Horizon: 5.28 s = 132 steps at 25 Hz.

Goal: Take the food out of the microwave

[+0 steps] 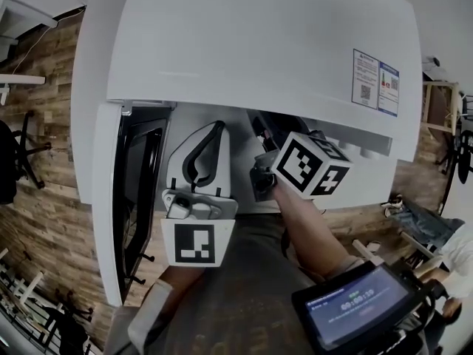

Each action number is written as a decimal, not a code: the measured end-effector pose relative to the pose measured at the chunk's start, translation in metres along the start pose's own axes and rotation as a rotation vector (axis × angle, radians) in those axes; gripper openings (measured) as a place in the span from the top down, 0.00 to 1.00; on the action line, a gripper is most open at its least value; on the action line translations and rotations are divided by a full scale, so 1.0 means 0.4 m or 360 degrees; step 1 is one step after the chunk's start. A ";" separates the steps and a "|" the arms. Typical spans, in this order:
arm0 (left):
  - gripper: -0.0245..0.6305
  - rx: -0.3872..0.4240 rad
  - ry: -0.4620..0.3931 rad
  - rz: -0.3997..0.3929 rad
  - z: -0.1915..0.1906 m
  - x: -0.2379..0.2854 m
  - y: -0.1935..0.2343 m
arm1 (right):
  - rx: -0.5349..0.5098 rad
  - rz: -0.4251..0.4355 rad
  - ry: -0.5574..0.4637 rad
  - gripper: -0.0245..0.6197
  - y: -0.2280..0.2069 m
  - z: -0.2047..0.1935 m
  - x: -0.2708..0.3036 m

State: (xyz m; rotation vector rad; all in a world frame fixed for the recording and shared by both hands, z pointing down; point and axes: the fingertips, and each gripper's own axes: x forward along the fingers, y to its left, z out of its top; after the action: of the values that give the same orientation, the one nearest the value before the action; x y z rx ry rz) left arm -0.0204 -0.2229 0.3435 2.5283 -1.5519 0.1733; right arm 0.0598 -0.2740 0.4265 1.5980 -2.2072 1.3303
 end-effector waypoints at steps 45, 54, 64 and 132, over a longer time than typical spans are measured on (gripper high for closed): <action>0.95 -0.0029 -0.0008 0.0045 0.042 -0.024 0.030 | 0.0609 0.0309 0.0126 0.68 0.047 -0.136 -0.002; 0.95 0.0013 0.0015 0.0066 0.034 -0.033 0.043 | 0.0687 0.0386 0.0047 0.84 0.063 -0.104 0.019; 0.95 0.0003 -0.0010 0.0078 0.042 -0.042 0.004 | 0.0754 0.0425 0.0062 0.81 0.035 -0.132 -0.033; 0.95 0.0101 -0.0004 -0.0007 0.024 -0.227 -0.311 | 0.0956 0.0375 0.0096 0.90 -0.118 -0.277 -0.396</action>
State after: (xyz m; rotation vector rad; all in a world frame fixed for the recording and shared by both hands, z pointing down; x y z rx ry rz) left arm 0.0499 -0.0906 0.3066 2.5807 -1.5656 0.2227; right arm 0.1258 -0.0865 0.4358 1.4370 -2.1283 2.2400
